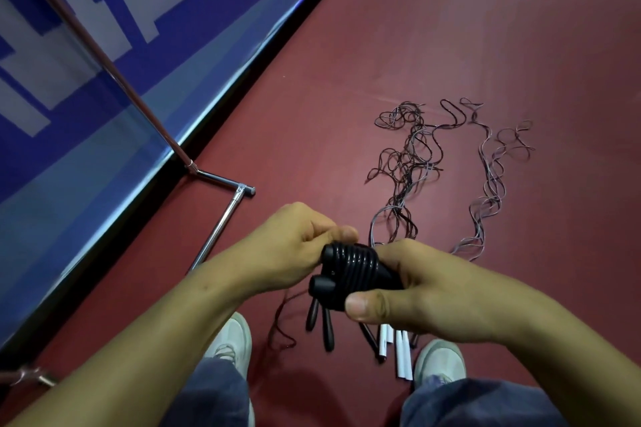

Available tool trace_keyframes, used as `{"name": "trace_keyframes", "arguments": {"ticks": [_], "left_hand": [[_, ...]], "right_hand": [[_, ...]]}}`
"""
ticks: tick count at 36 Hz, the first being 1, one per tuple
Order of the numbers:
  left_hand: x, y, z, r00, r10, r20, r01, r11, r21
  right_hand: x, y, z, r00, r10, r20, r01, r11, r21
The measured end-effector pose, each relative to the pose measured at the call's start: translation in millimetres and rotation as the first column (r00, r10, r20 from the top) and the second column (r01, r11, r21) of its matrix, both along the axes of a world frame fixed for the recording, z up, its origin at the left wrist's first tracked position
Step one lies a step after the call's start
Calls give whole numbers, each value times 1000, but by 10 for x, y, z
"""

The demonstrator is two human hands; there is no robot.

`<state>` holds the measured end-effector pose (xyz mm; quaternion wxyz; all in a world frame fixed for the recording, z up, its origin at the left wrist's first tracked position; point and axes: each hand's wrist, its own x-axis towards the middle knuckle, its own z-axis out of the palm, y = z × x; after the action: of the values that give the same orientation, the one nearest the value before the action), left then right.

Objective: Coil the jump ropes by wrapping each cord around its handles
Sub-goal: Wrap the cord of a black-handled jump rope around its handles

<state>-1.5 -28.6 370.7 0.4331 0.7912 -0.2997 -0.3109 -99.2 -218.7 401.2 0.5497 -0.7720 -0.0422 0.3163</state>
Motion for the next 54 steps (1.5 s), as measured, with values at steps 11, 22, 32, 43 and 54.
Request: {"name": "trace_keyframes", "arguments": {"ticks": [11, 22, 32, 43, 54], "left_hand": [[45, 14, 114, 998, -6, -63, 7, 1000, 15], [-63, 82, 200, 994, 48, -98, -66, 978, -200], [-64, 40, 127, 956, 175, 235, -133, 974, -185], [-110, -35, 65, 912, 270, 309, -222, 958, -181], [27, -66, -149, 893, 245, 377, -174, 961, -213]], "right_hand": [[56, -72, 47, 997, -66, -49, 73, 986, 151], [103, -169, 121, 958, -284, -44, 282, 900, 332], [112, -112, 102, 934, -333, -125, 356, 856, 375], [136, -91, 105, 899, -431, -82, 422, 799, 429], [209, -5, 206, 845, -526, 96, 449, 796, 405]]}}
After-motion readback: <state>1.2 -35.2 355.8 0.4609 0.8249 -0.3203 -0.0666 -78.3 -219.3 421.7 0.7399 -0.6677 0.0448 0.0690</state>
